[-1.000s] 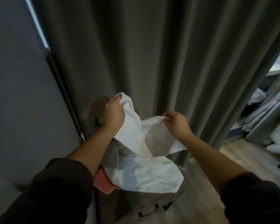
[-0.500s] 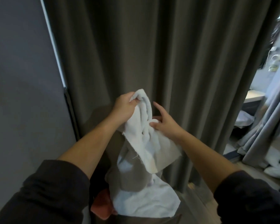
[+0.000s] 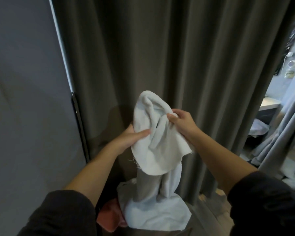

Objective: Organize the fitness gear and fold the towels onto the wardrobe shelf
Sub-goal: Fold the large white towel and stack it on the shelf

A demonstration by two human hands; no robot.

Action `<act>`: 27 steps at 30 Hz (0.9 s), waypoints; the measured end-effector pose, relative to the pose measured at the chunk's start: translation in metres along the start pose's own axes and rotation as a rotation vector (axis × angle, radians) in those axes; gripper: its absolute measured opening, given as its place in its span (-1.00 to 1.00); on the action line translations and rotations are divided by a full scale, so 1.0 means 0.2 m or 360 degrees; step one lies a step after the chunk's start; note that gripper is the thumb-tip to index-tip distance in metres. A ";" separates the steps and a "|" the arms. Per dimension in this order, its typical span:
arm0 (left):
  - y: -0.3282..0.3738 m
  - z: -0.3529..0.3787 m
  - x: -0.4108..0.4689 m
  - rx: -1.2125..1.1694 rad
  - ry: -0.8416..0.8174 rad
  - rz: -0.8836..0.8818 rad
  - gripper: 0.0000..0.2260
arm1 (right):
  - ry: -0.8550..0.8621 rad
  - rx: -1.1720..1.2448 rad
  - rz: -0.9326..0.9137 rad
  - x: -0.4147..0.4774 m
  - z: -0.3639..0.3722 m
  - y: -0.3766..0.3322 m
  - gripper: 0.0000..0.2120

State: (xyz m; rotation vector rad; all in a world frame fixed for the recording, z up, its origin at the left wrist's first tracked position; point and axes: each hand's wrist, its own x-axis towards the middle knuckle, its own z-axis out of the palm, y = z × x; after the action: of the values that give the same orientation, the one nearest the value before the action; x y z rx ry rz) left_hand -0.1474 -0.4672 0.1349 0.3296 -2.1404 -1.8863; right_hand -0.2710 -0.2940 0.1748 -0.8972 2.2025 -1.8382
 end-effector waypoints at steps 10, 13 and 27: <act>0.23 0.14 0.15 0.0194 0.0463 0.0172 -0.76 | -0.0036 0.0478 -0.0058 0.09 0.12 -0.18 -0.84; 0.35 0.09 0.17 0.0134 0.0617 0.0181 -0.74 | -0.0125 0.0563 -0.0087 0.13 0.09 -0.23 -0.78; 0.63 -0.07 0.15 -0.0070 0.1009 0.0227 -0.59 | -0.0826 0.0195 0.0286 -0.14 0.30 0.47 -0.26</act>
State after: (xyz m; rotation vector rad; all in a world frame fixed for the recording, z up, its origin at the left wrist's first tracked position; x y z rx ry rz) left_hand -0.1695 -0.4745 0.2625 0.6452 -1.6447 -1.4829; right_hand -0.2536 -0.3224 0.0650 -0.9793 1.7691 -1.4371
